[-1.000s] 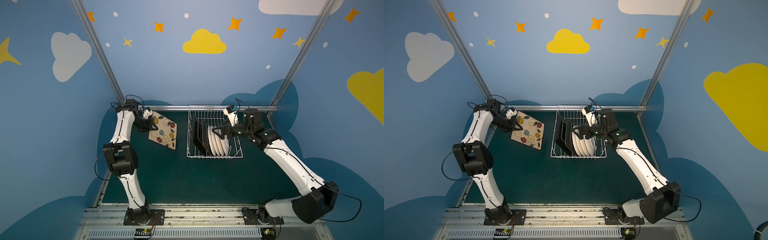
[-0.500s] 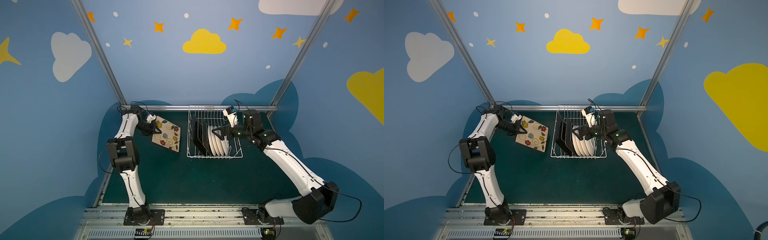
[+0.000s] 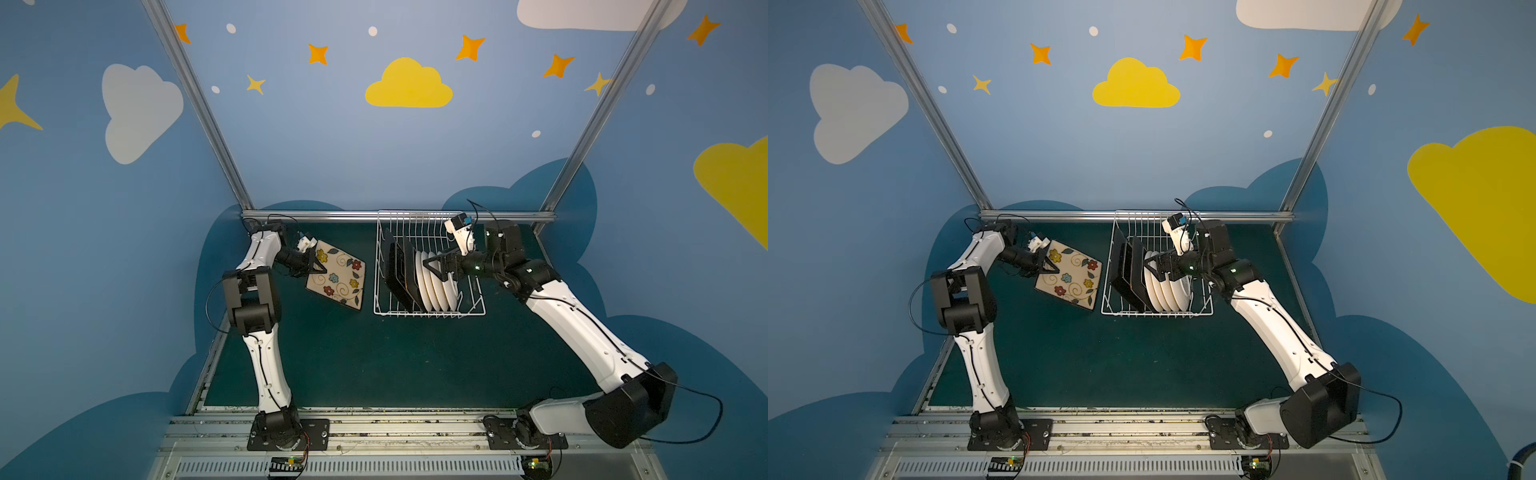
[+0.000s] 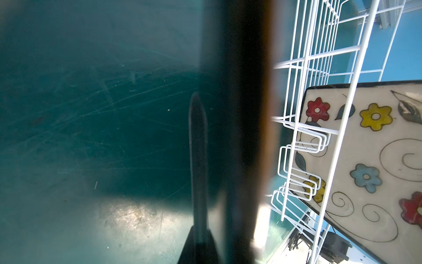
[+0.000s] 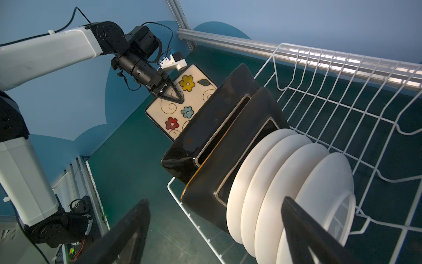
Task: Unload the plates from the dish rack
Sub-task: Place a plate at the top-left of the table.
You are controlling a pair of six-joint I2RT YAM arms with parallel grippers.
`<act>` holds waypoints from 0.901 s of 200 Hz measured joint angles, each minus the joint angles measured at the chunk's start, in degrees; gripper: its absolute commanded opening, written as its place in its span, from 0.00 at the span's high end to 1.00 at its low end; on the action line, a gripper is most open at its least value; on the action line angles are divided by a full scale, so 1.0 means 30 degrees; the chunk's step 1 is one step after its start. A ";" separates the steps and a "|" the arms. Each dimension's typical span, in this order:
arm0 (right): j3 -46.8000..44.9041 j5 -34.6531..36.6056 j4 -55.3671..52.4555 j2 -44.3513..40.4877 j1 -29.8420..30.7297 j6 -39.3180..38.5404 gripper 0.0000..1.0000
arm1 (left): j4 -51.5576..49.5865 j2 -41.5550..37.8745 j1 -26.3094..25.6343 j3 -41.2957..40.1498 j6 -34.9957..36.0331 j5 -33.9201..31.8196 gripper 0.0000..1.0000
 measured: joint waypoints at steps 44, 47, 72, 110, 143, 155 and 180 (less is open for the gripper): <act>0.0000 -0.0007 0.0007 0.0000 0.0022 0.0044 0.11 | 0.0415 0.0197 0.0262 0.0000 -0.0415 0.0306 0.83; 0.0000 -0.0007 0.0000 0.0000 0.0022 0.0044 0.11 | 0.0452 0.0197 0.0299 0.0000 -0.0459 0.0335 0.82; 0.0000 -0.0007 -0.0015 0.0000 0.0022 0.0022 0.11 | 0.0794 0.0335 0.0670 0.0000 -0.0801 0.0189 0.71; 0.0000 -0.0015 -0.0044 0.0000 0.0022 0.0000 0.11 | 0.0991 0.1319 0.1180 -0.0007 -0.0838 0.0029 0.60; 0.0000 -0.0015 -0.0066 0.0000 0.0022 0.0007 0.11 | 0.0991 0.1617 0.1188 -0.0022 -0.0838 0.0066 0.59; 0.0000 -0.0015 -0.0073 0.0000 0.0022 0.0007 0.11 | 0.0991 0.1625 0.1166 -0.0022 -0.0838 0.0058 0.59; 0.0000 -0.0015 -0.0146 0.0000 0.0022 0.0000 0.11 | 0.1020 0.1625 0.1158 -0.0022 -0.0874 0.0022 0.55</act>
